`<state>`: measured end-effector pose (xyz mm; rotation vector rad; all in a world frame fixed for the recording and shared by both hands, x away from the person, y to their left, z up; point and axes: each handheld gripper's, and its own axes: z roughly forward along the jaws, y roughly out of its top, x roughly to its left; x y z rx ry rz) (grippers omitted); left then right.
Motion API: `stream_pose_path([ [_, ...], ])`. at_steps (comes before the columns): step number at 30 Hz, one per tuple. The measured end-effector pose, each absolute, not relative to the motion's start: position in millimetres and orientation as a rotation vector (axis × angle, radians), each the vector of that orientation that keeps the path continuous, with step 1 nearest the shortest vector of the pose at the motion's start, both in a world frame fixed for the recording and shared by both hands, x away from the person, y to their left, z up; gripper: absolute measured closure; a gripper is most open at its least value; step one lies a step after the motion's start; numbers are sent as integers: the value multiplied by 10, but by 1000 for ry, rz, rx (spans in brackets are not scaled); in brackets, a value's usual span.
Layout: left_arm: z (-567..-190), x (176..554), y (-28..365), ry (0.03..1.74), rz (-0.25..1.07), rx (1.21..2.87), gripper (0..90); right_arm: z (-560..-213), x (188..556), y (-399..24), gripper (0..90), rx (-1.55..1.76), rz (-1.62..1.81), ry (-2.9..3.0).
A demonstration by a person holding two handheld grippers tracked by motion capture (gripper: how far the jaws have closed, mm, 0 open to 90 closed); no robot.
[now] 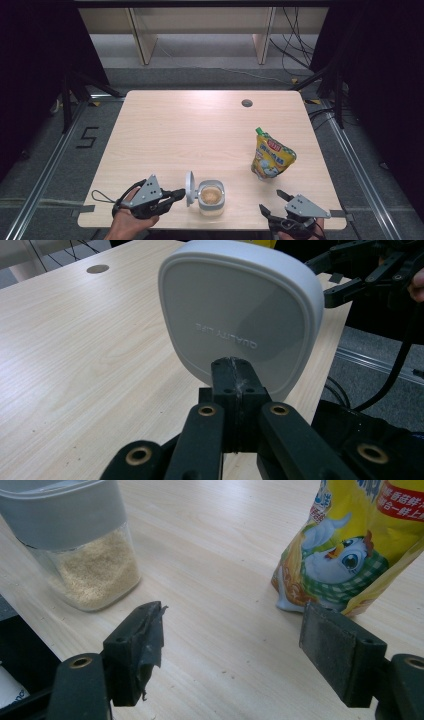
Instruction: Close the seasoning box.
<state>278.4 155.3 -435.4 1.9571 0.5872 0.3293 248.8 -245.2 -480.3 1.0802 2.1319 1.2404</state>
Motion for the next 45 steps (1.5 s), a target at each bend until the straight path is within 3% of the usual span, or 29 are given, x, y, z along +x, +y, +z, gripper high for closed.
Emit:
stream_pose_path([
  [20, -4289, 2916, 1140, 495, 323, 2012, 892, -4801, 2498, -2456, 267, 1032, 1239, 2116],
  [36, -4187, 2857, 1219, 520, 276, 1958, 888, -4801, 2498, -2442, 267, 1021, 1233, 2128],
  [42, -4166, 2876, 1349, 546, 272, 1941, 849, -4802, 2494, -2445, 267, 1027, 1230, 2129],
  [45, -4215, 2882, 1433, 583, 248, 1919, 772, -4813, 2500, -2432, 267, 1037, 1250, 2155],
])
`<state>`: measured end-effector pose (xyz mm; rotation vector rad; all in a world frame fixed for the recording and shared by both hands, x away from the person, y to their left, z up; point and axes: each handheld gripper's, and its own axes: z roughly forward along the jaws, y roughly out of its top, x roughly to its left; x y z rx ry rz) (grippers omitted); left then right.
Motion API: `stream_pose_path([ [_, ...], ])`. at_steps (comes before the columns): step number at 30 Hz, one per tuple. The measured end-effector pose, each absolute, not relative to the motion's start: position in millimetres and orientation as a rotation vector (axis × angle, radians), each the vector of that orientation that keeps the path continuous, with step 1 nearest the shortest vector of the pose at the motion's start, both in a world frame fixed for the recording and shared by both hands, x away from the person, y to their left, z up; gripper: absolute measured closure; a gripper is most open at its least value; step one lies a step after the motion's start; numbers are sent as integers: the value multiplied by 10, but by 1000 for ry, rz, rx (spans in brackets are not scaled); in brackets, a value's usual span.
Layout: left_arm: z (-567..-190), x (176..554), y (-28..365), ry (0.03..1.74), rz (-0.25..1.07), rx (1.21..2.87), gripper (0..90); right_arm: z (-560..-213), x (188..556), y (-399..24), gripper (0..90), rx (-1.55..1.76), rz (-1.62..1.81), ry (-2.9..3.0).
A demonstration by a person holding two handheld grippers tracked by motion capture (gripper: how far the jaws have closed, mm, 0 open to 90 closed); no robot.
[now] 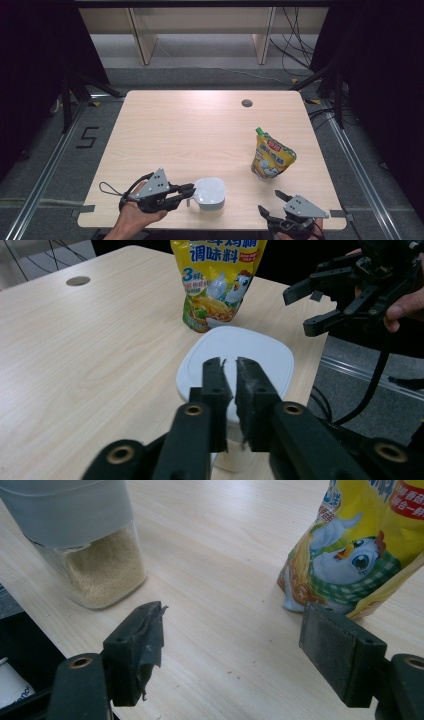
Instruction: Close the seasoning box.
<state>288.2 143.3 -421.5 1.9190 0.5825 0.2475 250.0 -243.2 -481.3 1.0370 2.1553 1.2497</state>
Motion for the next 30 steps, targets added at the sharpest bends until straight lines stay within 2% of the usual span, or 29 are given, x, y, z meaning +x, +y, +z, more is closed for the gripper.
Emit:
stream_pose_path([
  [2, -4251, 2882, 1482, 590, 237, 1903, 726, -4808, 2490, -2432, 267, 1040, 1223, 2151],
  [5, -4306, 2859, 1530, 619, 227, 1894, 560, -4809, 2488, -2429, 267, 1043, 1229, 2151],
  [11, -4441, 2810, 1663, 688, 226, 1886, 301, -4815, 2498, -2430, 267, 1029, 1242, 2155],
  [15, -4507, 2768, 1743, 719, 271, 1911, 246, -4806, 2487, -2427, 267, 1038, 1235, 2164],
  [22, -4618, 2719, 1876, 759, 290, 1904, 213, -4812, 2496, -2416, 267, 1012, 1240, 2160],
  [26, -4662, 2707, 1918, 726, 316, 1932, 201, -4804, 2490, -2425, 267, 1023, 1234, 2149],
  [30, -4710, 2674, 1909, 767, 292, 1921, 199, -4806, 2482, -2418, 267, 1045, 1235, 2159],
])
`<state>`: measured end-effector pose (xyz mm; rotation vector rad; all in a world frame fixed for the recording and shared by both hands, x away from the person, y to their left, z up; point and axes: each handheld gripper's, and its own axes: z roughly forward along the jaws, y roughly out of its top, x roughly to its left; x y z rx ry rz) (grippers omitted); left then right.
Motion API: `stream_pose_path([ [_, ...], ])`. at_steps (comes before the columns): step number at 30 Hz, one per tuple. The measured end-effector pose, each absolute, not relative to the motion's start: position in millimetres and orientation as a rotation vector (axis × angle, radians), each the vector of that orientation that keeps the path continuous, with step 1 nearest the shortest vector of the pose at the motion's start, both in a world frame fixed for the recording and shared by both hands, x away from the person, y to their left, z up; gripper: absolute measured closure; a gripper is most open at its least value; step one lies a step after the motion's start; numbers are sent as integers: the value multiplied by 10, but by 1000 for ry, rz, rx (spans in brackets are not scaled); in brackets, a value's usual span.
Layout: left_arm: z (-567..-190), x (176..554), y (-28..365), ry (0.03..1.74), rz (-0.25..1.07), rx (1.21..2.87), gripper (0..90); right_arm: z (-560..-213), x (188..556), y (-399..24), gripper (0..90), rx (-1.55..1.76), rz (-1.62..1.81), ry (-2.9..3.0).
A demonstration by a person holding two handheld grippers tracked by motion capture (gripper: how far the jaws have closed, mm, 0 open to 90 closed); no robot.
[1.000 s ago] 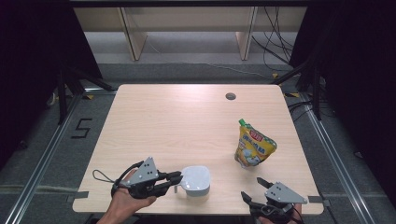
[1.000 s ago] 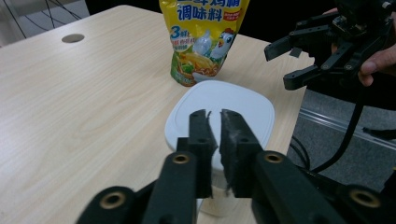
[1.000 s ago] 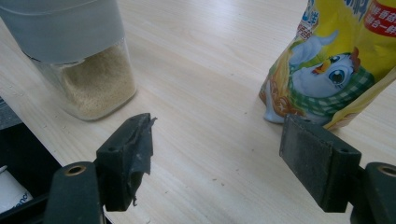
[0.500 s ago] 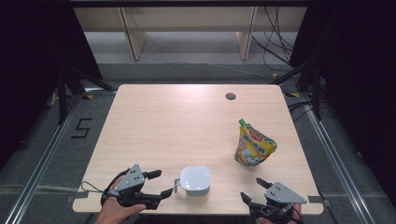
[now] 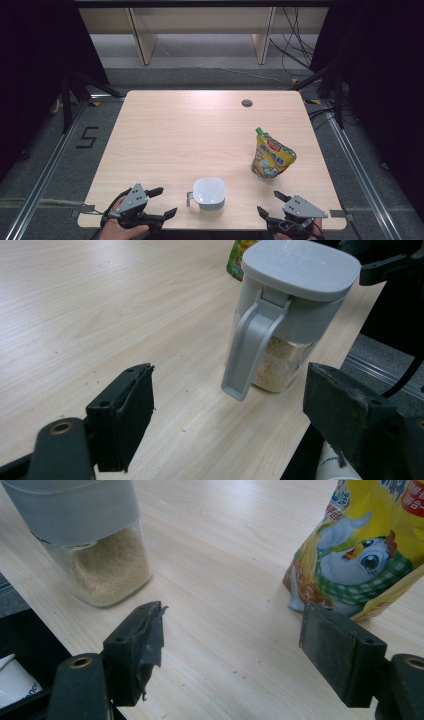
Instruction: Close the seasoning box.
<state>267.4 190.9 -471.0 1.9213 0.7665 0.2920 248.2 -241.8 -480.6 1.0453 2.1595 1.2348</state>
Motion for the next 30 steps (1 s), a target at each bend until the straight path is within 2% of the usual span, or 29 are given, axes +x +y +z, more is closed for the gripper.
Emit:
stream_pose_path([
  [5, -4768, 2667, 1933, 750, 338, 1979, 200, -4808, 2490, -2420, 267, 1028, 1227, 2157],
  [8, -4815, 2651, 1948, 799, 322, 1969, 199, -4806, 2487, -2405, 267, 1033, 1245, 2167],
  [15, -4863, 2596, 1937, 794, 318, 1991, 199, -4805, 2472, -2395, 266, 1037, 1226, 2170],
  [22, -4922, 2539, 1925, 816, 295, 1994, 171, -4828, 2496, -2418, 209, 1015, 1224, 2237],
  [30, -4930, 2519, 1955, 819, 296, 2012, 163, -4845, 2452, -2397, 213, 1047, 1210, 2284],
])
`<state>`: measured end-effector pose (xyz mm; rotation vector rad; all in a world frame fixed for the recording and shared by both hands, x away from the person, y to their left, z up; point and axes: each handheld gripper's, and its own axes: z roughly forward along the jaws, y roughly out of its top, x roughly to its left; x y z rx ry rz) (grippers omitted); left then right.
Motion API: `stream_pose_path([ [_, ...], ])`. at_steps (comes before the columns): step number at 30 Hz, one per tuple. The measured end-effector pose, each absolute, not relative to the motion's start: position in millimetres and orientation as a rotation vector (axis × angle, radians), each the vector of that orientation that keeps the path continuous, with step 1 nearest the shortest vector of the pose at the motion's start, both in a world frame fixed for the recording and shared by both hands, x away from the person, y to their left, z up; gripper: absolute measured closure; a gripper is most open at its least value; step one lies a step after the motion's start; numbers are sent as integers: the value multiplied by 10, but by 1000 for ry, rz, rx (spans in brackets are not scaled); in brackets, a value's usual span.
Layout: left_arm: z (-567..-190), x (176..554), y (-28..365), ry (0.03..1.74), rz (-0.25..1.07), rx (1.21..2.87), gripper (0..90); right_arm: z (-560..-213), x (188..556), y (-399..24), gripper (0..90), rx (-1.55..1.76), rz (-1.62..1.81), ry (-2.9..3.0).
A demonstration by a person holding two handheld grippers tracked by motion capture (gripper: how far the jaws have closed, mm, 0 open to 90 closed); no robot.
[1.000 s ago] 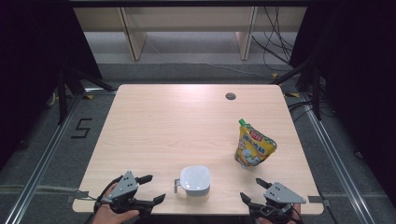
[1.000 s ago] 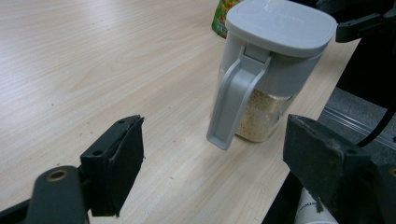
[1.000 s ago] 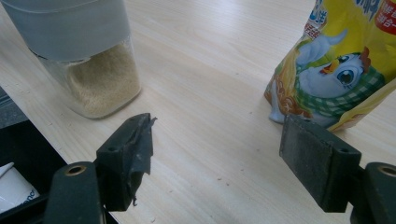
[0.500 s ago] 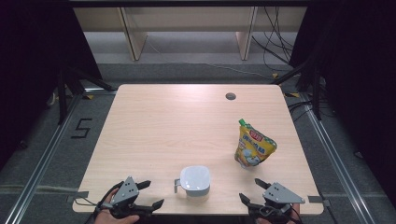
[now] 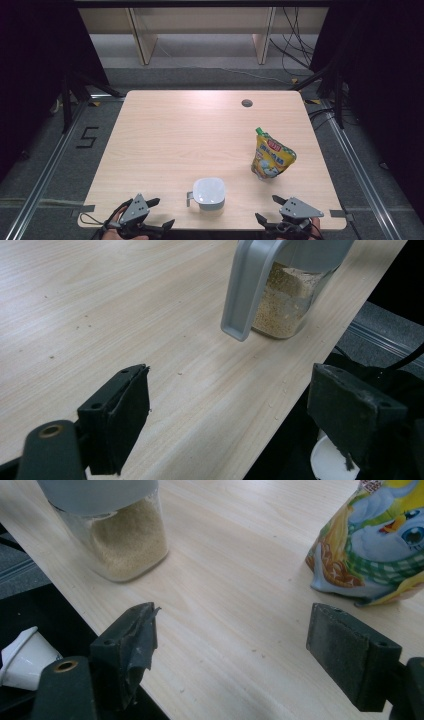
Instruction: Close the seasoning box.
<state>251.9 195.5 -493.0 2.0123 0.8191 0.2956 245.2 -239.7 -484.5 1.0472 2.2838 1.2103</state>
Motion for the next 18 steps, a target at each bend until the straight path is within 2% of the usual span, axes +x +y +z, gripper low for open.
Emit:
stream_pose_path([
  [18, -4942, 2559, 1952, 805, 272, 2026, 164, -4894, 2481, -2496, 218, 1106, 1181, 2241],
])
